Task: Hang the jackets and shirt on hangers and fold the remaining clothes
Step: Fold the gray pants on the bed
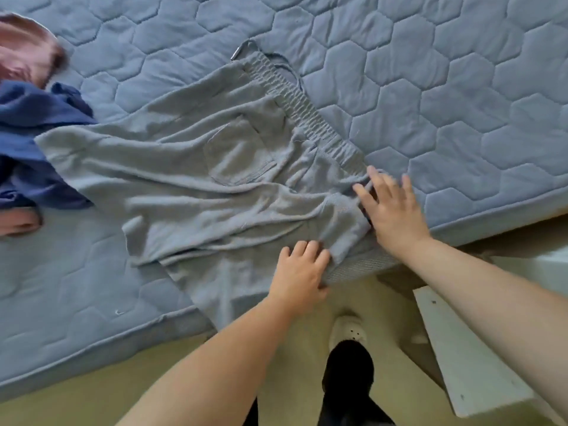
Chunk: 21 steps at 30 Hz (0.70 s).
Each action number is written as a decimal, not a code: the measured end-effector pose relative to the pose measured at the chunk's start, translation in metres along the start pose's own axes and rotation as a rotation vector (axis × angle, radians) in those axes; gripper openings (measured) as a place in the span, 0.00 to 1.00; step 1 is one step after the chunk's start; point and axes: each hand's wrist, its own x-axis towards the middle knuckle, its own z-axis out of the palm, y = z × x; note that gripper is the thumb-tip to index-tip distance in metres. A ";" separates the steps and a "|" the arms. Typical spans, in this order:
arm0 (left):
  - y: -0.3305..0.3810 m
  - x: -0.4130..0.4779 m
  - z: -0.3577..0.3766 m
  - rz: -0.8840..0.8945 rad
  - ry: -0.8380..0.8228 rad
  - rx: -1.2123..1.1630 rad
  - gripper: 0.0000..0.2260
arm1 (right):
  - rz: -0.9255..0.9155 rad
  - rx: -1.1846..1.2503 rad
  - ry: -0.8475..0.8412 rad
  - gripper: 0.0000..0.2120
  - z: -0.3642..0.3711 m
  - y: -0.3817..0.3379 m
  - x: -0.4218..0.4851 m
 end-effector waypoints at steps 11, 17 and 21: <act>0.021 -0.005 -0.038 -0.476 -0.300 -0.381 0.04 | 0.294 0.856 -0.429 0.07 -0.045 0.025 0.037; 0.027 -0.023 -0.061 -0.528 -0.550 -0.342 0.07 | 0.117 0.282 -0.511 0.09 -0.057 0.040 -0.012; 0.042 -0.042 -0.059 -0.628 -0.466 -0.325 0.10 | 0.336 0.630 -0.392 0.20 -0.058 0.039 -0.040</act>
